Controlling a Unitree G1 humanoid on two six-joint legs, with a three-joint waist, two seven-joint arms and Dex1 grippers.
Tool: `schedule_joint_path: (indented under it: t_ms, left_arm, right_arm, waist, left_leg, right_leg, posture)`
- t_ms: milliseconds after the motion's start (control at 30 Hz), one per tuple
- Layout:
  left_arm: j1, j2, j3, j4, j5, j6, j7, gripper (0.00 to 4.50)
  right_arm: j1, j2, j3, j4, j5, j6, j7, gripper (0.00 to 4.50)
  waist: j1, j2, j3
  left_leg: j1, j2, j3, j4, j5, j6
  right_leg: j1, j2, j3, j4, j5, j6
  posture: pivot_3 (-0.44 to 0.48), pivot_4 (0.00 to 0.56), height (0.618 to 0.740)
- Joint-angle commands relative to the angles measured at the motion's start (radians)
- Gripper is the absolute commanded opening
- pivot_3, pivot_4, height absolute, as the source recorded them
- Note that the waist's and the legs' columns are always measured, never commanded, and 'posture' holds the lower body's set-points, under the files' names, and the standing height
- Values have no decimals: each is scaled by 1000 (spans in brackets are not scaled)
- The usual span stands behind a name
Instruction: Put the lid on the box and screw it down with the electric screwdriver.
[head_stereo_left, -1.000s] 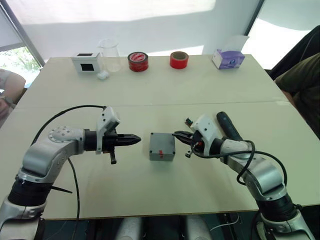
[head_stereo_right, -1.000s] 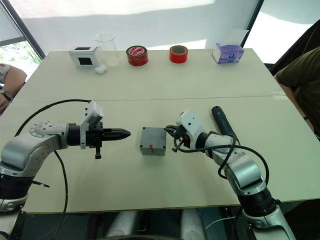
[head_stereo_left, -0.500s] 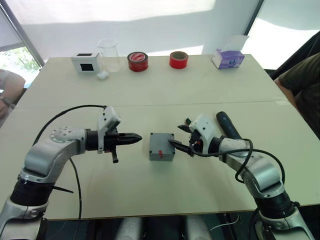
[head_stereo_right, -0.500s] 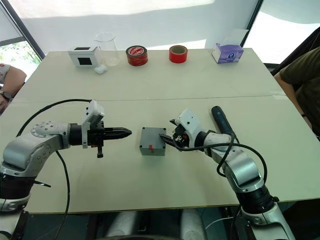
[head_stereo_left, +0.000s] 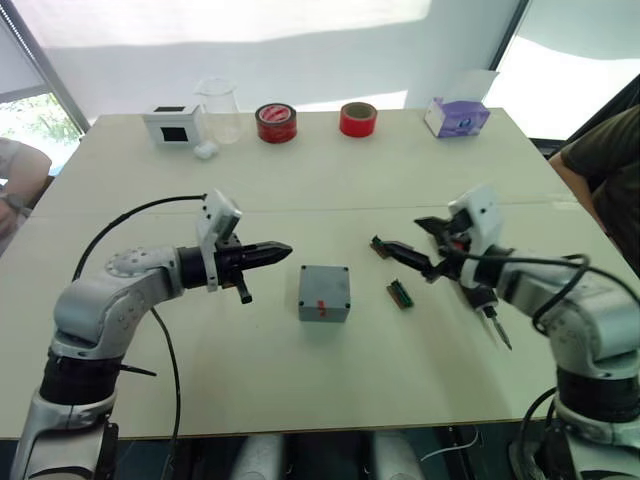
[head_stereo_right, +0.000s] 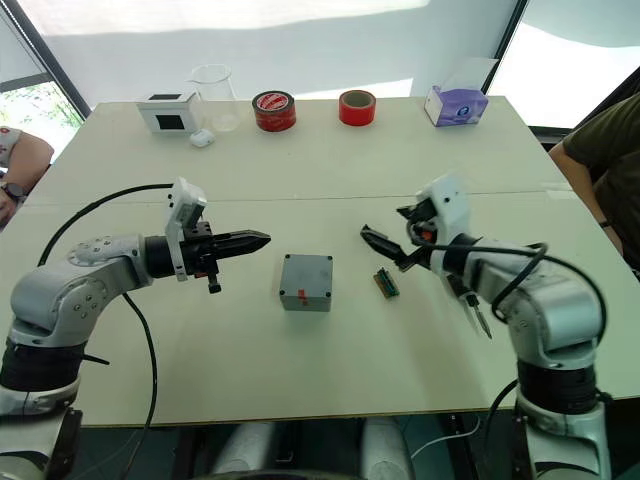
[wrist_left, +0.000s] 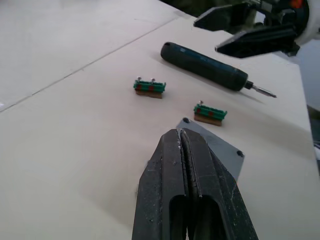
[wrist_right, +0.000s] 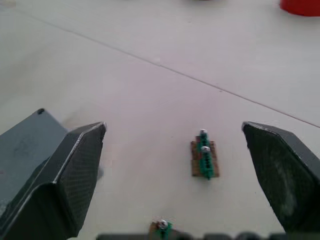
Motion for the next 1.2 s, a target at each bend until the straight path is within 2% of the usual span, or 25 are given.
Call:
schedule_joint_path:
  t_ms: [33, 100, 233, 400, 533, 633, 900, 933, 967, 1133, 1167, 1200]
  left_arm:
    - [-33, 32, -20, -50, 12, -50, -58, 0]
    - [-46, 37, -37, -46, 15, -60, -81, 0]
    - [-56, 73, -93, -48, 62, -143, -189, 0]
    - [-49, 95, -141, -38, 112, -193, -238, 0]
    - [-46, 92, -155, -36, 137, -210, -238, 0]
    - [-46, 87, -151, -44, 133, -200, -228, 0]
    - [3, 110, -123, -48, 158, -216, -201, 0]
    - [9, 109, -118, -56, 154, -210, -191, 0]
    - [15, 109, -115, -66, 150, -204, -182, 0]
    - [50, 116, -98, -103, 130, -184, -158, 0]
    - [54, 118, -94, -103, 130, -184, -156, 0]
    - [56, 119, -91, -100, 133, -187, -153, 0]
  right_arm:
    - [-120, -149, -20, 99, 58, 318, 28, 4457]
    - [-157, -197, 12, 157, 65, 369, 49, 4457]
    - [-231, -340, 236, 368, 14, 362, 124, 4457]
    - [-318, -402, 452, 565, -20, 305, 264, 4457]
    - [-405, -397, 628, 736, -131, 176, 372, 4457]
    - [-467, -375, 709, 842, -191, 121, 448, 4457]
    - [-588, -298, 934, 981, -343, 57, 664, 4457]
    - [-590, -288, 952, 987, -358, 54, 680, 4031]
    - [-591, -281, 965, 997, -373, 49, 695, 3875]
    - [-577, -261, 994, 1026, -439, 30, 747, 2066]
    - [-570, -261, 995, 1024, -448, 31, 755, 1831]
    - [-564, -263, 997, 1018, -456, 31, 763, 1830]
  waist:
    - [1, 1, 0]
    - [0, 0, 0]
    - [-5, 1, 1]
    - [-13, 3, 2]
    - [-23, 3, 2]
    - [-23, 4, 3]
    - [-26, 5, 4]
    - [-25, 5, 4]
    - [-24, 5, 4]
    - [-23, 5, 4]
    - [-24, 5, 4]
    - [-23, 5, 4]
  left_leg:
    - [0, 0, 0, 0, 0, 0]
    - [0, 0, 0, -1, 0, 0]
    - [0, 1, 2, -1, 0, 0]
    - [-1, 2, 4, -2, -1, 2]
    - [-2, 1, 5, -2, -2, 3]
    - [-2, 1, 5, -2, -2, 3]
    - [-2, 2, 5, -2, -2, 3]
    - [-2, 2, 5, -2, -2, 3]
    - [-2, 2, 5, -2, -2, 3]
    - [-2, 2, 5, -1, -2, 3]
    - [-2, 2, 4, -2, -2, 3]
    - [-2, 2, 4, -2, -2, 2]
  right_leg:
    - [0, 0, 0, 0, 0, 0]
    - [1, 0, 0, -2, -2, -4]
    - [1, -1, 0, -5, -1, -5]
    - [1, -1, 0, -10, 0, -6]
    - [1, -1, 0, -11, 1, -3]
    - [1, 0, 0, -11, 2, -2]
    - [0, 0, 0, -10, 2, -1]
    - [0, 1, 0, -10, 2, -1]
    - [0, 1, 0, -10, 2, -1]
    - [0, 0, 0, -10, 2, -1]
    - [0, 1, 0, -10, 2, -1]
    - [0, 1, 0, -10, 2, -1]
  posture:
    - [0, 150, 740]
    - [0, 150, 740]
    - [0, 150, 740]
    - [0, 150, 740]
    - [0, 150, 740]
    - [0, 150, 740]
    - [0, 150, 740]
    - [0, 150, 740]
    - [0, 150, 740]
    - [0, 150, 740]
    - [0, 150, 740]
    - [0, 150, 740]
